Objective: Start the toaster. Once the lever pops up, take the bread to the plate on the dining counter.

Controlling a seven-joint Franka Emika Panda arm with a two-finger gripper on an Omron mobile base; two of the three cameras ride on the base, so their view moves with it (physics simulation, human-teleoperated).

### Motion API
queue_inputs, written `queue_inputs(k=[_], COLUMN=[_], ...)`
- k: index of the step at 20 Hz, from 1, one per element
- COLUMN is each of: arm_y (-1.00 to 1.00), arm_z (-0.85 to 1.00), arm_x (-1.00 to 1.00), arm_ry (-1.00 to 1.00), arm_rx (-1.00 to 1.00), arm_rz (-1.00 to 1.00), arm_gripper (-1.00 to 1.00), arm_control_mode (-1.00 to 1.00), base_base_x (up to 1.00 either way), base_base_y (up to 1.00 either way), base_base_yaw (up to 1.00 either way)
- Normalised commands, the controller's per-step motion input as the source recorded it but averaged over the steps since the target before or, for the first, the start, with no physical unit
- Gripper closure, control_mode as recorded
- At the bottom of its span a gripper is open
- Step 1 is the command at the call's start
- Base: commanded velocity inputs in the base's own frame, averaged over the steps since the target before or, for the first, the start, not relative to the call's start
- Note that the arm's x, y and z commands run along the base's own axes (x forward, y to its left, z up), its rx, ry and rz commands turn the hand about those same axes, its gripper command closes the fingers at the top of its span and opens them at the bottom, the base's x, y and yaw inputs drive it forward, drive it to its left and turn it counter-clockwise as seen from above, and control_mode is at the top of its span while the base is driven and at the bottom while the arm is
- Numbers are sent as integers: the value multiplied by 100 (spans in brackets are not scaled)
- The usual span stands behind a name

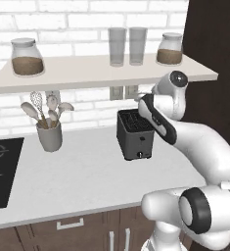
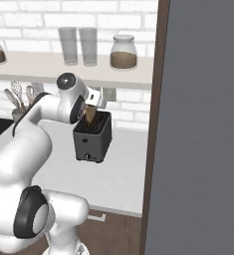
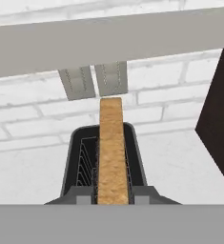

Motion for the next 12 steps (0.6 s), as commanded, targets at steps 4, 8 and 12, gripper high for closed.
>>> queue_inputs(k=[4, 8, 12], arm_y=[0, 0, -5], arm_z=[6, 18, 29], arm_x=[-96, -96, -99], arm_ry=[-7, -8, -4], arm_rx=[0, 0, 0], arm_rz=[0, 0, 0], arm_gripper=[100, 100, 100], arm_control_mode=[-100, -100, -100], base_base_x=[0, 0, 0], base_base_y=[0, 0, 0], base_base_yaw=[0, 0, 0])
